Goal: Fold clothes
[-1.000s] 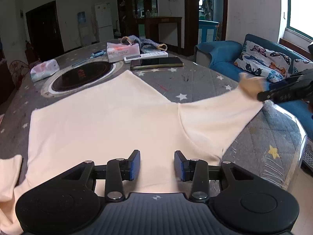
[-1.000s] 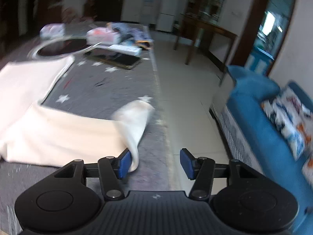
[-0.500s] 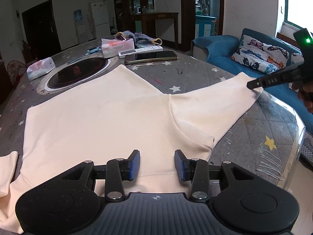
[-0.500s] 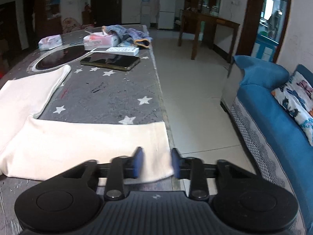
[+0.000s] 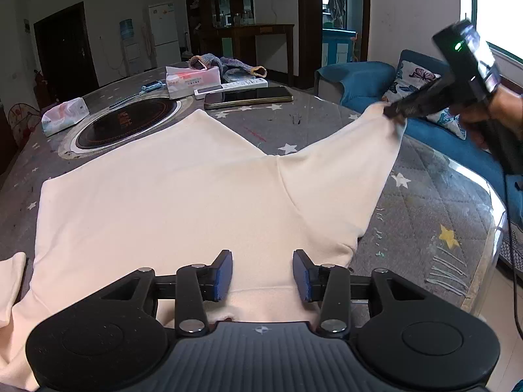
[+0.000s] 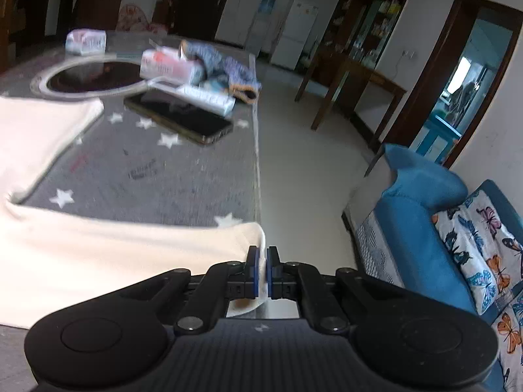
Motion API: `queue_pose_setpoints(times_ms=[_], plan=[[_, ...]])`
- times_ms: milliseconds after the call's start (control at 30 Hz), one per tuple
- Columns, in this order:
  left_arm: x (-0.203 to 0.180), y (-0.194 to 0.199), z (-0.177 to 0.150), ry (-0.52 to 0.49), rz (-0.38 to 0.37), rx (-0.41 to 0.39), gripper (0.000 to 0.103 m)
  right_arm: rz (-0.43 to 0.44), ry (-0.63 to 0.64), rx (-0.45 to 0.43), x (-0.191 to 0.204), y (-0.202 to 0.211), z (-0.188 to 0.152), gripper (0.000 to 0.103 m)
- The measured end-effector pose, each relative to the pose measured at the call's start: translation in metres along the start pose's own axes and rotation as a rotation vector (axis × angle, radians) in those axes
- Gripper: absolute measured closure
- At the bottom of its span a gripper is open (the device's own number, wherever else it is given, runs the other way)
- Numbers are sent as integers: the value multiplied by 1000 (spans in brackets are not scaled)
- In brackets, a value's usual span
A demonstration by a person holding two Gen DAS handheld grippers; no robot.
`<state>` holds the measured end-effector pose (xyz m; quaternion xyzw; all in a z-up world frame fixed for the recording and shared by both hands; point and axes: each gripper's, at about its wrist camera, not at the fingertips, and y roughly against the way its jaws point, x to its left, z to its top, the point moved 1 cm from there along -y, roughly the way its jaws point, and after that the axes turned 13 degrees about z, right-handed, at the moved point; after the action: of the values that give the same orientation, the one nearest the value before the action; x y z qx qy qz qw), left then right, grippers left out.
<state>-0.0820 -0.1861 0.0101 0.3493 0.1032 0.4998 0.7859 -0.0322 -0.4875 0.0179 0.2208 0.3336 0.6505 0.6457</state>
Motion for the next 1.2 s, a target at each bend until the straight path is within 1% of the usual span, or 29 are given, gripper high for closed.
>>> queue_pose_setpoints(times_ms=[100, 133, 167, 233, 300, 367, 433, 567, 667, 833, 967, 1033, 1100, 1200], plan=[[2, 3, 0, 16, -2, -4, 57, 3, -15, 17, 0, -11, -4, 97], [5, 4, 1, 26, 0, -6, 57, 0, -19, 11, 1, -9, -4, 93], [9, 6, 2, 42, 7, -13, 57, 4, -20, 4, 2, -5, -2, 88], [21, 13, 4, 75, 25, -31, 57, 13, -21, -9, 5, 3, 1, 87], [35, 19, 5, 113, 58, -48, 57, 40, 5, -29, 13, 16, 5, 82], [54, 23, 6, 158, 93, -58, 57, 90, 19, -52, 24, 27, 11, 75], [76, 27, 1, 213, 144, -53, 57, 145, 40, -74, 38, 37, 16, 73], [117, 27, -14, 315, 223, 0, 57, 285, 118, -96, 81, 49, 26, 69], [139, 28, -29, 352, 286, 31, 57, 388, 190, -105, 118, 52, 30, 68], [162, 28, -47, 396, 337, 67, 57, 513, 275, -83, 171, 42, 31, 67], [177, 27, -60, 441, 374, 97, 57, 541, 318, -38, 200, 26, 24, 67], [179, 29, -64, 438, 405, 90, 57, 540, 327, -31, 202, 23, 20, 67], [181, 31, -68, 441, 462, 86, 57, 539, 327, -33, 205, 25, 20, 67], [189, 30, -72, 478, 539, 87, 57, 539, 316, -24, 203, 24, 20, 64]])
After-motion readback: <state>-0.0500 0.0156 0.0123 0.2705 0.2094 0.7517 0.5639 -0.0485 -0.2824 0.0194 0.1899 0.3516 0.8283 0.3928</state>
